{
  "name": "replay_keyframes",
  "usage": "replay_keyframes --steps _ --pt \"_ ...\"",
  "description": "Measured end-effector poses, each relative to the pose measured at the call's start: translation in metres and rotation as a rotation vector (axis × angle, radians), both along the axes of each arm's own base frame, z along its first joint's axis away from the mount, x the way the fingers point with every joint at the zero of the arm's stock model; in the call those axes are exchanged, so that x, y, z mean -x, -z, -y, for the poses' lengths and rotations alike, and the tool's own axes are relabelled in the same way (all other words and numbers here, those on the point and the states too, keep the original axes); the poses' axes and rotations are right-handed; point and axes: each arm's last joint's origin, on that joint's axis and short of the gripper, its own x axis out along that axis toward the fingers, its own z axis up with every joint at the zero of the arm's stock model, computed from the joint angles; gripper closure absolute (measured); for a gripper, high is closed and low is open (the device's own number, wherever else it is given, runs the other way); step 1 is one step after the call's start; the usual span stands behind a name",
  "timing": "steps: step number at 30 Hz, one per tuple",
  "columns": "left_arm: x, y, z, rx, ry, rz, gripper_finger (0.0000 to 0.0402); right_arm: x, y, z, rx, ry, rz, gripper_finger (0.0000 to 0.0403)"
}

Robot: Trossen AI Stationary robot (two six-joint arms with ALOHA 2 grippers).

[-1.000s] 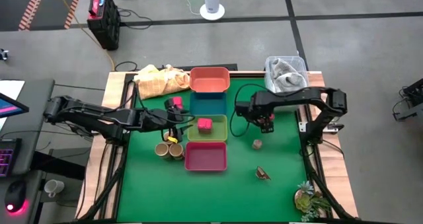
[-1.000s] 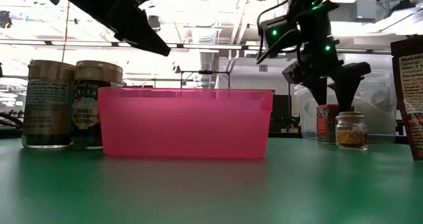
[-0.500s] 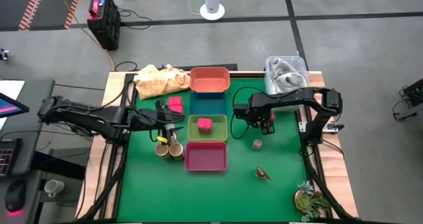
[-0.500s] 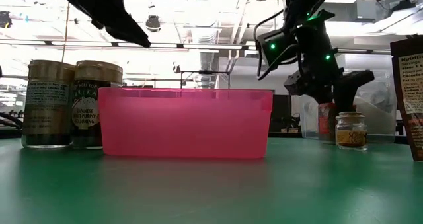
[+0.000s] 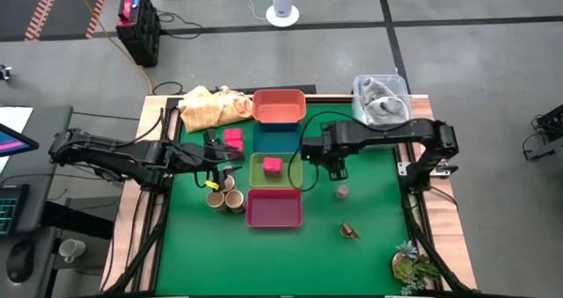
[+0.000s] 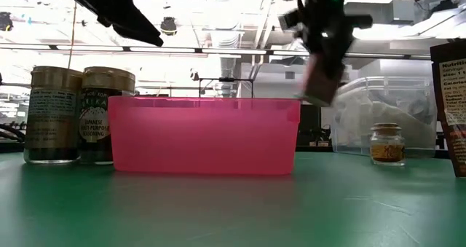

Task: Sort spices by type
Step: Put the right red seasoning bottle into the green bin

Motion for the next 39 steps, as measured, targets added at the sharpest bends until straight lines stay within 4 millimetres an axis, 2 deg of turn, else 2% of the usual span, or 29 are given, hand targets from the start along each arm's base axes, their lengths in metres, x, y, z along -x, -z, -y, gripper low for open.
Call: replay_keyframes --steps 6,12,18,24,28,33,39 --pt "0.001 -0.001 -0.001 -0.026 -0.034 0.005 0.0127 -0.017 -0.02 -0.022 0.004 -0.101 0.181 0.0162" --pt "-0.001 -0.001 -0.001 -0.025 -0.034 0.013 0.0127 -0.031 -0.026 -0.022 0.011 -0.144 0.323 0.016" --pt "-0.001 -0.002 -0.001 -0.028 -0.044 0.025 0.0127 -0.058 -0.01 -0.023 0.004 -0.188 0.302 0.0159" --pt "0.0 -0.002 -0.002 -0.025 -0.05 0.02 0.0127 -0.089 0.013 -0.028 0.0 -0.256 0.151 0.0159" --pt "0.001 0.0 -0.002 -0.02 -0.055 -0.006 0.0127 -0.097 0.014 -0.031 -0.027 -0.265 0.092 0.0159" --pt "0.002 0.001 -0.002 -0.018 -0.057 -0.006 0.0127 -0.106 0.026 -0.028 -0.038 -0.252 0.064 0.0159" --pt "0.002 0.001 -0.002 -0.012 -0.062 -0.003 0.0127 -0.116 0.032 -0.017 -0.011 -0.213 0.125 0.0158"
